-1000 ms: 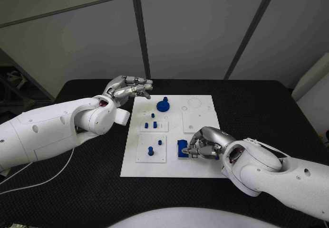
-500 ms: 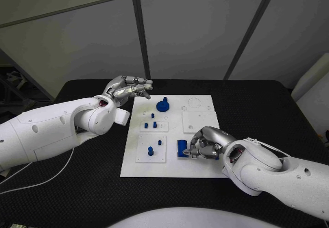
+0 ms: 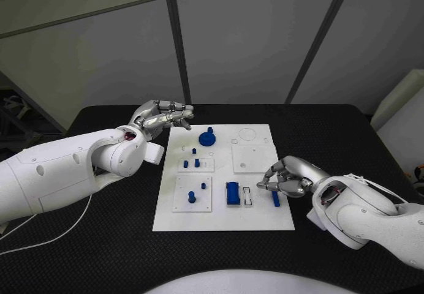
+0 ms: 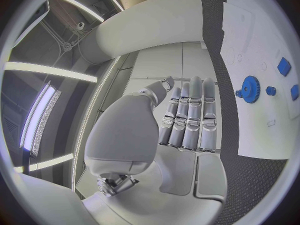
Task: Assemble the parts on the task board
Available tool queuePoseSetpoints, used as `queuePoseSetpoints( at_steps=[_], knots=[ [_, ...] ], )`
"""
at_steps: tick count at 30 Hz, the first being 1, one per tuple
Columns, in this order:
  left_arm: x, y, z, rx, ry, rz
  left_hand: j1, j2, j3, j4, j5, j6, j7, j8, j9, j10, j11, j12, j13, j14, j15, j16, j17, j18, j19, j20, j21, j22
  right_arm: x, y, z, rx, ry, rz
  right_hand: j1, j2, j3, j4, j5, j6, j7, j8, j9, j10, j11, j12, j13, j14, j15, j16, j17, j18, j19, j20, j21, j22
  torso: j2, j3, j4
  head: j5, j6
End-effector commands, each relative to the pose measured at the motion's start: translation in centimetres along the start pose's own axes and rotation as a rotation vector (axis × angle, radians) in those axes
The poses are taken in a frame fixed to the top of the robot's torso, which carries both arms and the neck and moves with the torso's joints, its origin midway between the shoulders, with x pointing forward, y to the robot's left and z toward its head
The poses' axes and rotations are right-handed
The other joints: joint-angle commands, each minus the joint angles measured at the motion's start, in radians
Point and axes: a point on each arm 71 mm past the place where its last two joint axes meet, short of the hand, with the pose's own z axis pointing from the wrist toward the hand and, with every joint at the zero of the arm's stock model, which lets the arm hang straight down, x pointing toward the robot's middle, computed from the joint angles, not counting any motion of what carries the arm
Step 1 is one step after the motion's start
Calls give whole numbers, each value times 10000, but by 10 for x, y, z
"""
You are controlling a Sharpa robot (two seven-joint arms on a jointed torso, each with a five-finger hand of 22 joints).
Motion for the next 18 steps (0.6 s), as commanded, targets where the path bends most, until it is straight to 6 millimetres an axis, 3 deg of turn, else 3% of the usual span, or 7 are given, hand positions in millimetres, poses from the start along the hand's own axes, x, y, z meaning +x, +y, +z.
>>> queuePoseSetpoints(
  at_steps=[1, 3, 8, 18],
  knots=[
    [2, -1, 0, 68, 112, -54, 13, 102, -54, 12, 64, -15, 24, 5, -2, -84, -20, 43, -11, 24, 39, -52, -11, -112, 2, 60, -38, -15, -7, -8, -5, -119, -23, 130, 157, -7, 70, 7, -41, 80, 75, -175, -173, -29, 56, -79, -18, 657, 69, -56, 522, -136, 337, 50, -10, 1874, 0, -18, -19, -73, 15],
    [2, -2, 0, 76, 123, -59, 12, 101, -56, 13, 64, -16, 24, 5, -2, -84, -20, 43, -11, 24, 39, -52, -11, -112, 2, 60, -38, -16, -12, -16, -8, 40, -96, -216, 188, -23, 64, 9, -52, 148, 88, -282, -287, -17, 62, -93, -23, 657, 77, -56, 524, -141, 351, 61, 3, 1890, -1, -27, -25, -116, 24],
    [3, -2, 0, 88, 134, -63, 1, 95, -66, 16, 61, -18, 25, 5, -2, -88, -19, 46, -11, 24, 41, -53, -13, -113, 2, 62, -43, -19, -18, -29, -13, 407, -153, -820, 170, -42, 33, 60, -35, 351, 63, -385, -433, 86, 52, 32, 80, 658, 73, -55, 528, -153, 387, 67, 38, 1930, 1, 15, -39, -197, 30],
    [3, -2, 0, 97, 147, -68, 1, 95, -66, 16, 61, -18, 25, 5, -2, -88, -19, 46, -11, 24, 41, -53, -13, -113, 2, 62, -43, -19, -12, -36, -13, 813, 307, -1451, -85, -298, -217, 244, -52, 687, 17, -470, -600, 187, 20, 148, 194, 651, 46, -76, 500, -152, 388, 48, 34, 1932, 4, 8, 6, -298, 30]
  ],
)
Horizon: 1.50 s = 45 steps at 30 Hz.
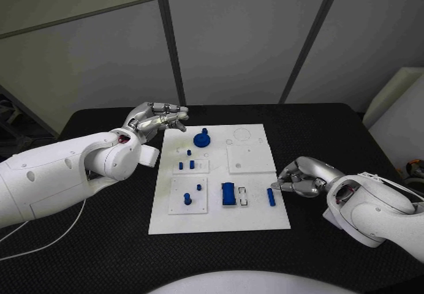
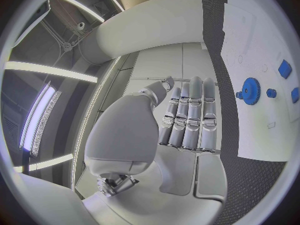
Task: Assemble the parts on the task board
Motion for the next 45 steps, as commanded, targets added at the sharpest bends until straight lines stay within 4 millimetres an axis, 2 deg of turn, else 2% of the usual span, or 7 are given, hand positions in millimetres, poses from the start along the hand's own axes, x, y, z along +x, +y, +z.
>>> queuePoseSetpoints(
  at_steps=[1, 11, 20, 26, 40, 45],
  knots=[
    [1, -1, 0, 92, 107, -52, 1, 95, -66, 16, 61, -18, 25, 5, -2, -52, 18, 46, -11, 24, 41, -53, -15, -113, 2, 62, -43, -10, 6, 0, 1, 107, 398, -657, -54, -131, -110, 70, -58, 101, -4, -77, -32, 15, 41, -34, -16, 634, 32, -39, 498, -151, 383, 47, 29, 1928, 6, 3, 34, -23, -2],
    [0, -2, 0, 86, 81, -41, 1, 95, -66, 16, 61, -18, 25, 5, -2, -52, 18, 46, -11, 24, 41, -53, -15, -113, 2, 62, -43, -10, 17, 1, 3, 194, 717, -962, -318, -313, -325, 256, 18, 165, 6, -125, -94, -36, 54, -135, -69, 627, 40, -62, 470, -138, 344, 51, -13, 1889, 4, 5, 17, 2, -33],
    [0, -1, 0, 79, 108, -52, 1, 95, -66, 16, 61, -18, 25, 5, -2, -52, 18, 46, -11, 24, 41, -53, -15, -113, 2, 62, -43, -10, 22, 3, 6, 169, 762, -1435, -321, -395, -382, 256, 29, 201, -4, -113, -95, -56, 49, -167, -84, 623, 41, -74, 456, -132, 327, 52, -32, 1872, 6, 1, 43, -17, -55],
    [0, -1, 0, 72, 104, -51, 1, 95, -66, 16, 61, -18, 25, 5, -2, -52, 18, 46, -11, 24, 41, -53, -15, -113, 2, 62, -43, -10, 26, 6, 8, 96, 878, -1857, -232, -474, -411, 200, -43, 256, -26, -77, -81, -60, 33, -168, -74, 619, 30, -86, 442, -129, 319, 47, -42, 1864, 0, 0, 29, 2, -70],
    [0, -1, 0, 48, 112, -56, -17, 104, -82, 28, 61, -25, 25, 9, -2, -63, 18, 58, -11, 25, 44, -55, -21, -113, 3, 66, -60, -24, 36, 15, 11, -13, 787, -3374, 508, -763, -331, -303, -240, 185, -12, -44, -48, -172, 33, -300, -125, 602, 21, -138, 390, -107, 250, 31, -124, 1794, 8, -7, 57, 7, -93],
    [-1, -1, -1, 36, 107, -54, -17, 104, -82, 28, 61, -25, 25, 9, -2, -63, 18, 58, -11, 25, 44, -55, -21, -113, 3, 66, -60, -24, 40, 19, 12, -70, 809, -3837, 897, -737, -161, -527, -228, 121, 6, -55, -54, -248, 43, -390, -170, 600, 29, -139, 407, -97, 219, 37, -161, 1764, 15, -9, 41, 34, -98]
  ],
)
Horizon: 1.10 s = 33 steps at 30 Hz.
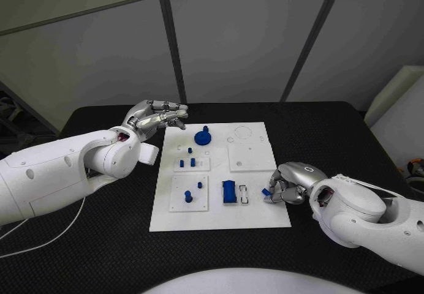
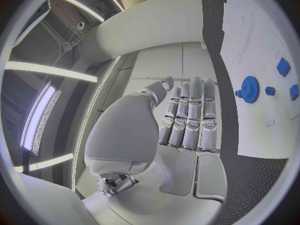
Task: Assemble the parts on the task board
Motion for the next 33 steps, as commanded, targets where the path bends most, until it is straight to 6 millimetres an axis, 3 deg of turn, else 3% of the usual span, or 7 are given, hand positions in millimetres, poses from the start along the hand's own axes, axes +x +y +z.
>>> queuePoseSetpoints(
  at_steps=[1, 3, 6, 14, 18, 23, 33],
  knots=[
    [1, -1, 0, 49, 119, -56, -17, 104, -43, -12, 61, -25, 25, 9, -2, -64, 18, 58, -11, 25, 44, -55, -9, -113, 3, 66, -61, -8, 12, -3, -1, 373, 561, -1041, 314, 93, 128, -171, 44, -91, -22, -28, -59, -101, 23, -64, -34, 602, 28, -58, 411, -95, 212, 37, -80, 1757, 13, -5, -8, 15, -1],
    [1, -1, 0, 48, 118, -55, -17, 104, -43, -12, 61, -25, 25, 9, -2, -64, 18, 58, -11, 25, 44, -55, -9, -113, 3, 66, -61, -8, 12, -2, -1, 370, 556, -1074, 431, 122, 238, -214, 322, -106, -7, -43, -77, -133, 25, -103, -52, 602, 32, -58, 420, -93, 205, 33, -90, 1750, 10, -6, -8, 13, -3],
    [1, -1, -1, 46, 111, -53, -17, 104, -43, -12, 61, -25, 25, 9, -2, -64, 18, 58, -11, 25, 44, -55, -9, -113, 3, 66, -61, -8, 12, -2, -1, 379, 539, -1076, 732, 213, 562, -273, 1496, -99, -13, -91, -145, -198, 0, -186, -87, 601, 12, -64, 428, -93, 208, 19, -95, 1752, 8, -5, -14, 21, -14],
    [0, -1, -1, 29, 99, -48, -11, 116, -41, -13, 64, -29, 25, 10, -3, -70, 17, 62, -12, 24, 42, -56, -12, -111, 5, 66, -67, -13, 14, -4, -3, 676, 805, -110, 1270, 349, 1996, -272, 2669, -13, -24, -121, -228, -220, -33, -293, -133, 607, -19, -61, 462, -104, 240, -26, -66, 1791, 5, 4, -14, 40, -38],
    [0, -1, -1, 26, 101, -49, -11, 116, -41, -13, 64, -29, 25, 10, -3, -70, 17, 62, -12, 24, 42, -56, -12, -111, 5, 66, -67, -13, 16, -5, -4, 855, 1035, 676, 865, -242, 3523, -64, 2802, 19, -12, -26, -143, -110, -30, -295, -134, 613, -22, -55, 492, -109, 249, 0, -54, 1813, 7, 3, -13, 42, -33],
    [0, -1, -1, 21, 94, -46, 5, 123, -35, -23, 67, -31, 24, 11, -3, -74, 15, 66, -12, 23, 39, -58, -15, -109, 7, 64, -69, -16, 15, -5, -7, 1096, 996, 1654, 341, -707, 4623, -85, 2837, -34, -42, 77, -17, -43, -27, -253, -93, 621, -16, -50, 521, -109, 257, -9, -46, 1831, 12, -1, -18, 59, -16],
    [1, -1, -1, 20, 103, -49, 5, 123, -35, -23, 67, -31, 24, 11, -3, -74, 15, 66, -12, 23, 39, -58, -15, -109, 7, 64, -69, -16, 7, 6, -10, 903, 107, 2849, -101, -936, 5139, -174, 2769, -44, -68, 181, 93, 13, -37, -187, -36, 632, -25, -33, 560, -113, 273, -18, -33, 1850, 9, -5, -7, 95, -8]
  ],
)
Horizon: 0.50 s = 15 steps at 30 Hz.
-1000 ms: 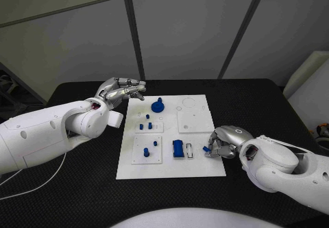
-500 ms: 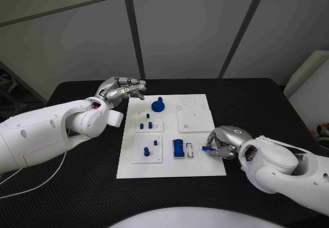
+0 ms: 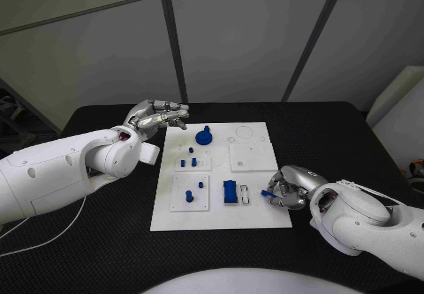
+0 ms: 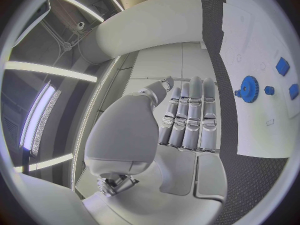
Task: Assemble the parts on the task board
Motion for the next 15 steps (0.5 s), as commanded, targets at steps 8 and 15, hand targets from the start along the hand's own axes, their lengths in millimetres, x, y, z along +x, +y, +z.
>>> queuePoseSetpoints(
  at_steps=[8, 15],
  knots=[
    [2, -1, 0, 41, 120, -55, 5, 123, -36, -23, 67, -31, 25, 12, -3, -74, 15, 66, -11, 23, 40, -58, -17, -109, 7, 64, -70, -9, 2, 15, 0, -54, -418, 1543, -408, -67, 1108, -904, -161, 53, -58, 101, 88, 104, -2, 113, 68, 645, -37, -6, 610, -119, 294, -24, 45, 1873, 2, -5, 22, 31, -2],
    [2, -1, 0, 42, 123, -56, 5, 123, -36, -23, 67, -31, 25, 12, -3, -74, 15, 66, -11, 23, 40, -58, -17, -109, 7, 64, -70, -9, 6, 23, 5, -156, -309, 1801, -769, -108, 1168, -820, -124, 38, -78, 123, 113, 143, -16, 165, 109, 649, -47, 2, 625, -122, 304, -31, 52, 1883, 2, -12, 9, 46, -10]
  ],
)
